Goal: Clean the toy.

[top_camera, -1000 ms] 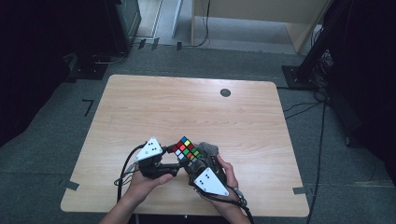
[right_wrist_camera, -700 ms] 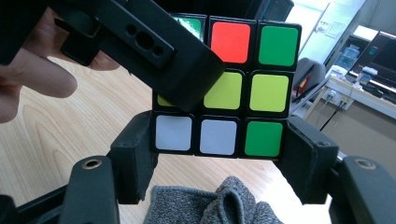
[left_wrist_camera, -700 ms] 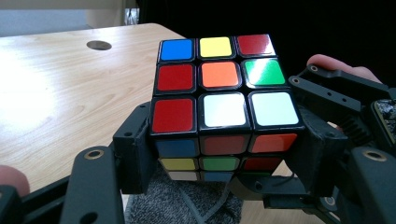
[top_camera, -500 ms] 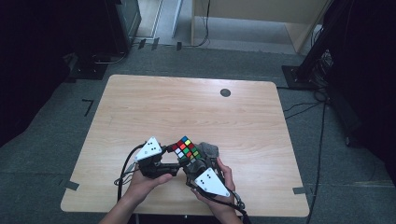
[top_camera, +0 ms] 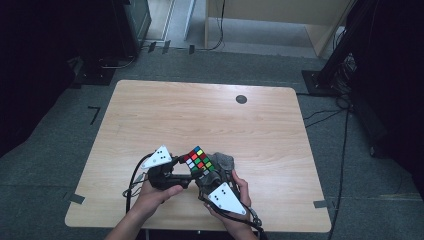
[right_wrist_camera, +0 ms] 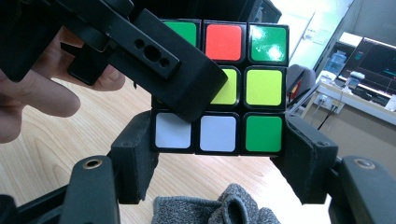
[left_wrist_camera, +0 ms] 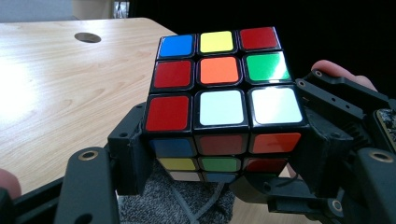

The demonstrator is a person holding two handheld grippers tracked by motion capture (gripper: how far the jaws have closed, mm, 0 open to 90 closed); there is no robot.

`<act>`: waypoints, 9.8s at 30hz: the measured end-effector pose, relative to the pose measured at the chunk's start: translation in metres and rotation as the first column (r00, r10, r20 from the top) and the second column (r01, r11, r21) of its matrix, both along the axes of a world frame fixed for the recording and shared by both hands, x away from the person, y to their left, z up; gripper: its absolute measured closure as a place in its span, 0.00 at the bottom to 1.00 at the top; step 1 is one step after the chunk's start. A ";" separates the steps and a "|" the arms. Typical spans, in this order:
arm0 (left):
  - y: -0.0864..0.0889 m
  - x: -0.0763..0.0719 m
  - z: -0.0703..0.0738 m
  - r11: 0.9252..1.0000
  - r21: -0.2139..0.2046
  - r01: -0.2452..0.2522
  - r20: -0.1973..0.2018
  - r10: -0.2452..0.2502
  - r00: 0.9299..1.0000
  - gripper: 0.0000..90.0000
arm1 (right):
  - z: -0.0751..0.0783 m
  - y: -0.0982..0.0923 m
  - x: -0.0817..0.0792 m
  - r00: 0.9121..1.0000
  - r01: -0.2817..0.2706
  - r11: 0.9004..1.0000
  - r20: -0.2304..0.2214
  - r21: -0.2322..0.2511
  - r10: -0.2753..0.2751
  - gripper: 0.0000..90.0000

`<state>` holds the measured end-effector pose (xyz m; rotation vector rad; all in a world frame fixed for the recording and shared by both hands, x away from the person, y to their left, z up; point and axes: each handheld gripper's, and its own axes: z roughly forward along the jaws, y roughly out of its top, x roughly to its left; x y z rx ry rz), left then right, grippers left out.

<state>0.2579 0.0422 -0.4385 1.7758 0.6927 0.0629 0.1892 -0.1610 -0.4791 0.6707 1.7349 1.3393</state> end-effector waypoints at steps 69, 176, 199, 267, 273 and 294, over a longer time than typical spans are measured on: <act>-0.041 -0.035 -0.031 0.852 0.493 -0.176 0.465 -0.087 0.881 0.38 | 0.026 -0.007 -0.003 0.987 0.029 0.987 -0.152 -0.156 -0.053 0.88; -0.029 -0.036 -0.014 0.900 0.403 -0.168 0.502 -0.064 0.862 0.38 | 0.038 -0.027 0.005 0.979 0.098 0.990 -0.171 -0.101 -0.115 0.86; -0.017 -0.012 -0.013 0.913 0.358 -0.194 0.468 0.004 0.884 0.38 | 0.061 -0.002 0.030 0.979 -0.128 0.981 -0.177 -0.145 0.102 0.85; -0.031 -0.023 -0.013 0.928 0.335 -0.161 0.457 -0.011 0.889 0.38 | 0.057 -0.020 0.024 0.968 -0.008 0.996 -0.251 -0.088 -0.014 0.85; -0.028 -0.020 -0.012 0.935 0.322 -0.146 0.433 -0.009 0.902 0.38 | 0.058 -0.011 0.012 0.976 -0.103 0.990 -0.204 -0.097 0.081 0.85; 0.004 -0.014 0.002 0.998 0.056 0.017 0.398 -0.038 0.916 0.38 | 0.028 -0.043 0.043 0.906 -0.055 0.991 -0.411 0.124 0.102 0.85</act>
